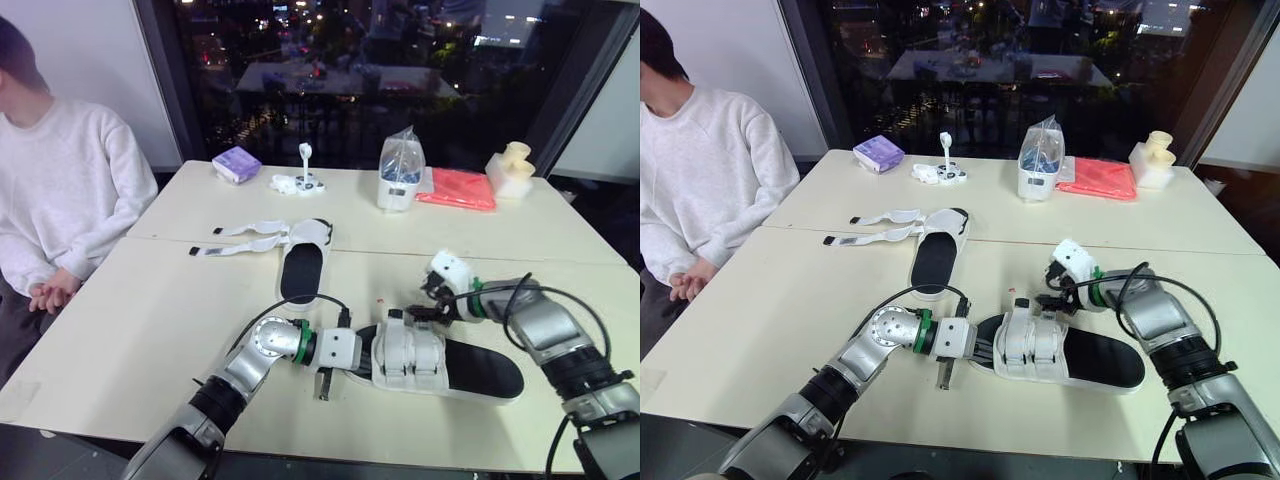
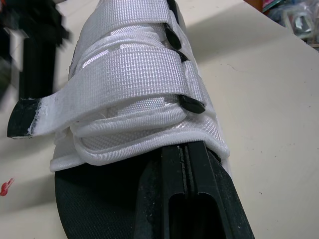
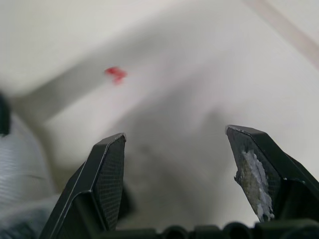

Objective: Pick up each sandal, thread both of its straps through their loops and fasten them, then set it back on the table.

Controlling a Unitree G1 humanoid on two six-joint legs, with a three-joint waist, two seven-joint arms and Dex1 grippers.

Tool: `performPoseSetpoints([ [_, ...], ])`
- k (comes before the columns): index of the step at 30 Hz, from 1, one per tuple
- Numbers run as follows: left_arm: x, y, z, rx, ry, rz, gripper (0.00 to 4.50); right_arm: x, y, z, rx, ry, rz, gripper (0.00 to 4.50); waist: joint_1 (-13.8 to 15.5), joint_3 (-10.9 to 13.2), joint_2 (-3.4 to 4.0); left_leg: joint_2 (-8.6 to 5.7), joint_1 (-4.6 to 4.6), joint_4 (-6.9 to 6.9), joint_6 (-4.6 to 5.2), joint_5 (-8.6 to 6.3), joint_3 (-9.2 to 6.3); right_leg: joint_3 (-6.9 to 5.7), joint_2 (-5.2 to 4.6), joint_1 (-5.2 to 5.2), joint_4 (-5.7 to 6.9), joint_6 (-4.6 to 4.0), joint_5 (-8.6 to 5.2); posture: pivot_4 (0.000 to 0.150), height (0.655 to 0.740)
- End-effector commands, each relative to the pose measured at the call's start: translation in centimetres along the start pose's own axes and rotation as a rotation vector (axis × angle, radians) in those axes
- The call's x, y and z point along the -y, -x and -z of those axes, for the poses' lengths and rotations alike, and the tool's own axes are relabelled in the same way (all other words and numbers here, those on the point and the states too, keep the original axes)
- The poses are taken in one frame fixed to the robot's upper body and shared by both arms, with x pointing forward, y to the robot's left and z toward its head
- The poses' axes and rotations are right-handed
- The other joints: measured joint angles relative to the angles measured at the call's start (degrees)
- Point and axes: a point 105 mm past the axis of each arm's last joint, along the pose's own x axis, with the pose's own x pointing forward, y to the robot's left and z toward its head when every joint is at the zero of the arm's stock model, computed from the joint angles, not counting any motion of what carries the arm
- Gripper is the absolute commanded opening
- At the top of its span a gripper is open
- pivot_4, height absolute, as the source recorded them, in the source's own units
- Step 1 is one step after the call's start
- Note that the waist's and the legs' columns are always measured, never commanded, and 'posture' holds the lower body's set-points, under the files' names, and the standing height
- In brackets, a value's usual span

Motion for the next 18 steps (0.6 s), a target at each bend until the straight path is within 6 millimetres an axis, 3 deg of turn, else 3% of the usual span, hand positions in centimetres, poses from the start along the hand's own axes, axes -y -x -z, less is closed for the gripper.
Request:
performPoseSetpoints([
  [1, 6.6, -0.9, 5.7, -0.211, 0.176, 0.237, 0.00, 1.1, 3.4, -2.2, 0.094, 0.190, 0.114, 3.44, 0.2, 0.0, -0.03, 0.00, 0.00, 0.00, 0.00, 0.00, -0.01, -0.03, 0.01, 0.01, 0.00, 0.01, 0.00, 0.150, 0.7400],
  [10, 3.5, 0.4, 5.8, -0.205, 0.162, 0.106, 0.00, -1.8, 8.1, 1.9, 0.098, 0.670, 0.102, 3.44, -0.2, 0.1, 0.06, -0.02, 0.25, 0.00, -0.09, 0.05, -0.03, -0.13, 0.08, 0.40, -0.14, 0.46, 0.06, 0.150, 0.7400],
  [13, 1.7, 1.3, 5.5, -0.197, 0.160, 0.050, 0.00, -3.3, 8.7, 2.7, 0.118, 0.772, 0.045, 3.44, -0.1, 0.3, -0.10, 0.00, 0.63, -0.01, -0.17, 0.09, -0.03, -0.08, -0.03, 0.71, -0.18, 1.03, 0.09, 0.150, 0.7400],
  [18, -0.3, 2.5, 4.4, -0.154, 0.173, -0.007, 0.00, -4.6, 8.2, 3.0, 0.181, 0.911, 0.006, 3.44, -0.4, 0.6, 0.14, 0.16, 0.83, -0.02, 0.12, -0.07, -0.01, 0.06, -0.04, 0.67, -0.09, 0.86, 0.07, 0.150, 0.7400],
])
